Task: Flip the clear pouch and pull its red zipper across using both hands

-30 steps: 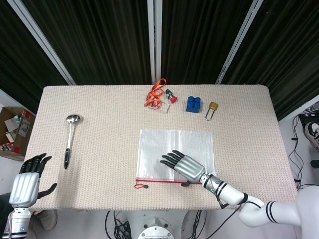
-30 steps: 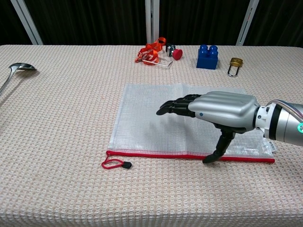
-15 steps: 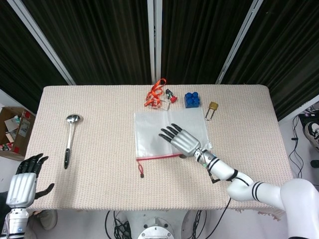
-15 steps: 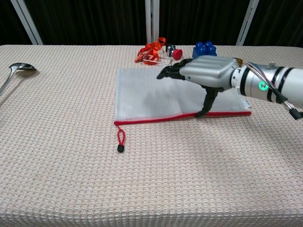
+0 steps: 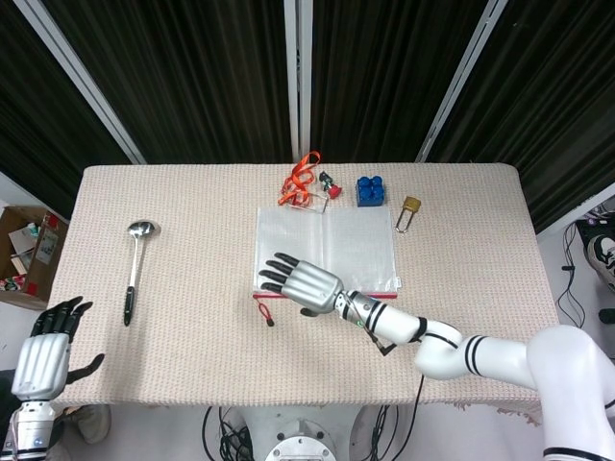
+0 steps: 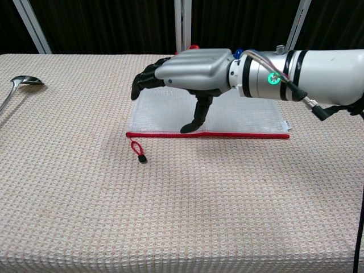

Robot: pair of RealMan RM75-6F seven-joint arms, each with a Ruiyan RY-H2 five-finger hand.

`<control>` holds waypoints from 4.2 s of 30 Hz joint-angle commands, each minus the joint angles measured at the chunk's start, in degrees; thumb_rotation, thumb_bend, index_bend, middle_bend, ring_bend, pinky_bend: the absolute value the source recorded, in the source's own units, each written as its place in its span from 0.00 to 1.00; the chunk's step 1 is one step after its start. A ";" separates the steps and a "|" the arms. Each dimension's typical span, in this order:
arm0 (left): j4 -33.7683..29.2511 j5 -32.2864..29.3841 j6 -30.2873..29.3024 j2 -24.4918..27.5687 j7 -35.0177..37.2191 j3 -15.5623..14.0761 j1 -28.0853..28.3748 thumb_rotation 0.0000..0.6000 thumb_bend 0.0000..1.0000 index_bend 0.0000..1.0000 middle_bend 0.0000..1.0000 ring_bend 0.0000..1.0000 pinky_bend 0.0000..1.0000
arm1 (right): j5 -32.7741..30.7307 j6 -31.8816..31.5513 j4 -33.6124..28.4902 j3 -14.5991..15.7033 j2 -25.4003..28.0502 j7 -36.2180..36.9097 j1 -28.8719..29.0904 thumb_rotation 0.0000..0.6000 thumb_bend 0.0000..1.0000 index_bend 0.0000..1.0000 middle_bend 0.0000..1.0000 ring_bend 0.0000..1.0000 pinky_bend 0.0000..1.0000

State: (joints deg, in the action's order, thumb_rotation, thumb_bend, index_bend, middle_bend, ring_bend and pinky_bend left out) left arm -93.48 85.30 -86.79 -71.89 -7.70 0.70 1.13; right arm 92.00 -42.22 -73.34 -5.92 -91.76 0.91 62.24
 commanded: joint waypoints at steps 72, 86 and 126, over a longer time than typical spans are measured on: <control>13.95 9.28 16.47 -11.30 31.62 6.16 21.89 1.00 0.16 0.25 0.11 0.10 0.14 | 9.57 -25.15 5.20 2.21 -7.96 4.11 3.24 1.00 0.48 0.89 0.24 0.00 0.00; 17.65 10.67 19.03 -17.58 34.52 4.51 28.81 1.00 0.19 0.35 0.12 0.10 0.14 | 8.23 -23.44 4.77 -1.72 -10.08 2.66 4.93 1.00 0.48 0.88 0.23 0.00 0.00; 19.44 11.32 14.18 -18.32 46.91 -0.79 31.27 1.00 0.37 0.55 0.18 0.10 0.14 | 7.03 -23.63 7.56 -3.08 -11.67 6.37 5.01 1.00 0.48 0.89 0.24 0.00 0.00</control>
State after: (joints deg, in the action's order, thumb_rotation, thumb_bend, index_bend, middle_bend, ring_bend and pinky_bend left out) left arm -74.12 96.61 -72.58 -90.17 39.02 0.00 32.34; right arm 99.04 -65.81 -65.82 -8.98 -103.38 7.24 67.24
